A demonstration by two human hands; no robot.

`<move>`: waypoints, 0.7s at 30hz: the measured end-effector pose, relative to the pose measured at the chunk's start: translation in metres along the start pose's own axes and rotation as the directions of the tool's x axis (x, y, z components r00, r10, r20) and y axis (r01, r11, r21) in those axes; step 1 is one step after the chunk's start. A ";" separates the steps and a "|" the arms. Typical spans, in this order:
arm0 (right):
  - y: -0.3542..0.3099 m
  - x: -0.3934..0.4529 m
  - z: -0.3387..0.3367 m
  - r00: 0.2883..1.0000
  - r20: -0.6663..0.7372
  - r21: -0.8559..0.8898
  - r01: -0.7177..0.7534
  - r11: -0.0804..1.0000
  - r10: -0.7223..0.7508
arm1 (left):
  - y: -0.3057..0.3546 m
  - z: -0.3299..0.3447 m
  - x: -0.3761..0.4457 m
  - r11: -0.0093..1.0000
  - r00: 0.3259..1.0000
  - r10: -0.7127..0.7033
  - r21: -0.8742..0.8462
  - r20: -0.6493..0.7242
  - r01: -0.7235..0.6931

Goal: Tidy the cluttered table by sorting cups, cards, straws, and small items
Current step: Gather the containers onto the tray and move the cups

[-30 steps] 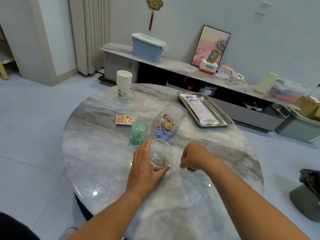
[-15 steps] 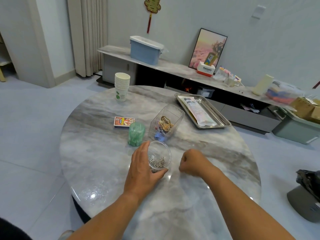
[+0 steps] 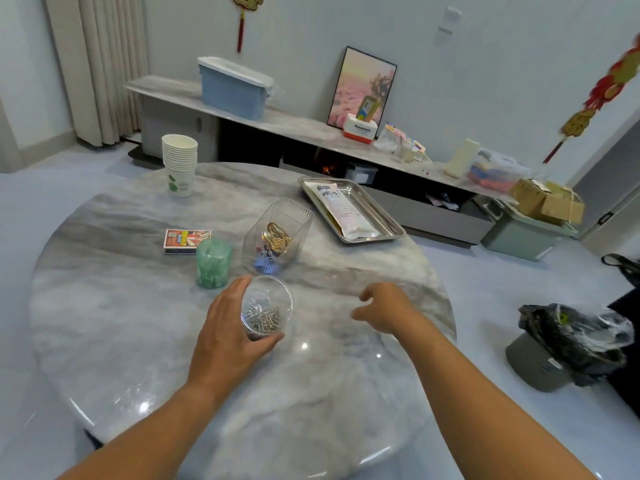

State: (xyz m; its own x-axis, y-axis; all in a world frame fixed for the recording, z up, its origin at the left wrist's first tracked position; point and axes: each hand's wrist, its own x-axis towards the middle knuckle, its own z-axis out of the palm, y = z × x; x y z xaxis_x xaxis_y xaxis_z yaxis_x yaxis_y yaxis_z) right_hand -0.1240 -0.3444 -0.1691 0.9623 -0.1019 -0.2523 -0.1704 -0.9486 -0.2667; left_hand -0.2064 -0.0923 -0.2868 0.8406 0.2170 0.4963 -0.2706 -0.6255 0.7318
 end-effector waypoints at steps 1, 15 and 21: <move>0.017 0.001 0.001 0.997 0.050 -0.018 -0.060 0.998 0.061 | 0.001 0.000 0.000 1.000 1.000 -0.001 0.003 0.003 0.001; 0.061 0.003 0.018 0.983 0.178 0.005 -0.044 0.999 0.043 | 0.027 0.009 -0.013 0.998 0.979 -0.013 -0.065 0.201 0.027; 0.010 -0.014 0.011 0.956 0.049 0.724 0.165 0.670 -0.289 | 0.036 0.019 -0.017 0.978 0.952 -0.125 -0.130 0.278 0.166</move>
State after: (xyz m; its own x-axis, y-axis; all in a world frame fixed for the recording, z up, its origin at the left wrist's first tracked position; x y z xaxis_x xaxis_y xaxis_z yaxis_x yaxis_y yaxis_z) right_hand -0.1413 -0.3497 -0.1782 0.9589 0.1913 -0.2097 -0.1087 -0.4352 -0.8938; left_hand -0.2216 -0.1325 -0.2783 0.9648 0.0764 0.2517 -0.1862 -0.4779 0.8585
